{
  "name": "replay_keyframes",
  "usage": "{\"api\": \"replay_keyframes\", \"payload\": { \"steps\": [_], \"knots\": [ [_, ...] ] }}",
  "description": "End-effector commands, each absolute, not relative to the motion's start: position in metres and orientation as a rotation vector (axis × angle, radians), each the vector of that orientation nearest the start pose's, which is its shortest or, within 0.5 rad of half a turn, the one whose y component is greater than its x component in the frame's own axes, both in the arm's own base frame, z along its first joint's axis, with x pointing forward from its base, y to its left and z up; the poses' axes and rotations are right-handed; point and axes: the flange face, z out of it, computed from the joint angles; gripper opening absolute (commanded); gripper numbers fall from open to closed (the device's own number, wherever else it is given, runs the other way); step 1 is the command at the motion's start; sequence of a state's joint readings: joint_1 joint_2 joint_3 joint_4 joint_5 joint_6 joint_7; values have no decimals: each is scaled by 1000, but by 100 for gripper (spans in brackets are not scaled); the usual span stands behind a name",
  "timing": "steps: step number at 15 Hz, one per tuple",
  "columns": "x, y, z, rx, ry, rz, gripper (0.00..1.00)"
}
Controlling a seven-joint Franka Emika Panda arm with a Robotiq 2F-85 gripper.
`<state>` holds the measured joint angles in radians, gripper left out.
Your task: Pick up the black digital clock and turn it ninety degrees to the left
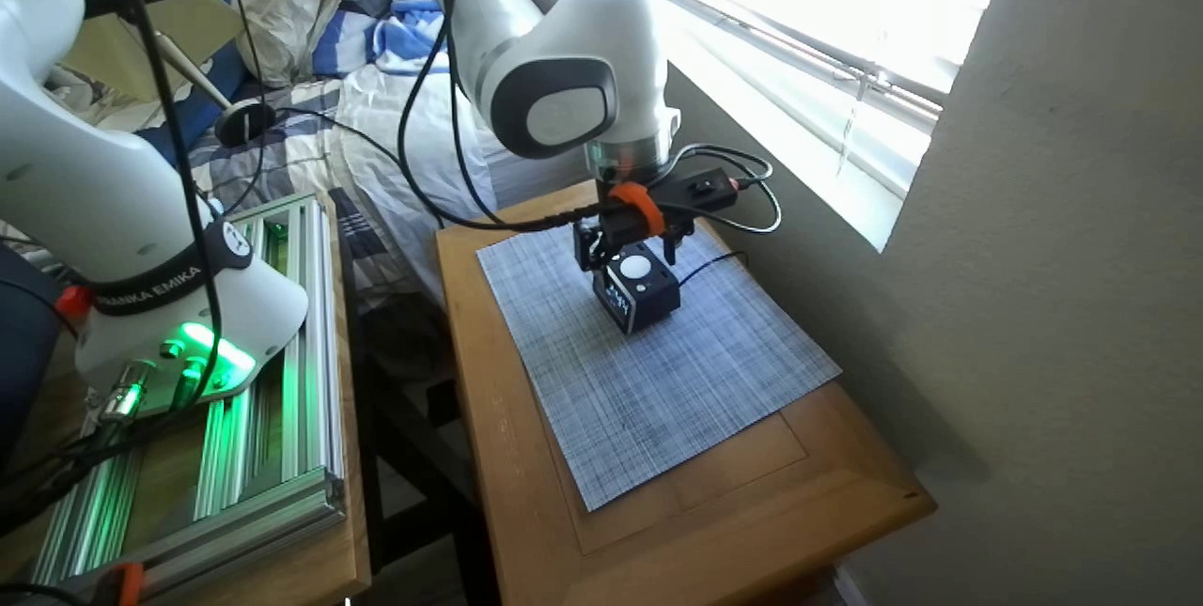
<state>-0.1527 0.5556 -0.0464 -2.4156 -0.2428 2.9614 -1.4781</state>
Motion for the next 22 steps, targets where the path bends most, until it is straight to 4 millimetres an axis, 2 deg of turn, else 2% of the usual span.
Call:
{"api": "replay_keyframes", "payload": {
  "steps": [1,2,4,5,6,14,22],
  "knots": [
    [467,-82,78,-2298,-2209,69,100],
    [467,-82,78,-2298,-2209,70,93],
    [467,-83,78,-2299,-2208,71,66],
    [467,-83,78,-2299,-2208,70,58],
    [468,-83,79,-2300,-2209,68,55],
    [466,-80,88,-2320,-2167,63,55],
    [463,-73,103,-2437,-1932,62,55]
  ]
}}
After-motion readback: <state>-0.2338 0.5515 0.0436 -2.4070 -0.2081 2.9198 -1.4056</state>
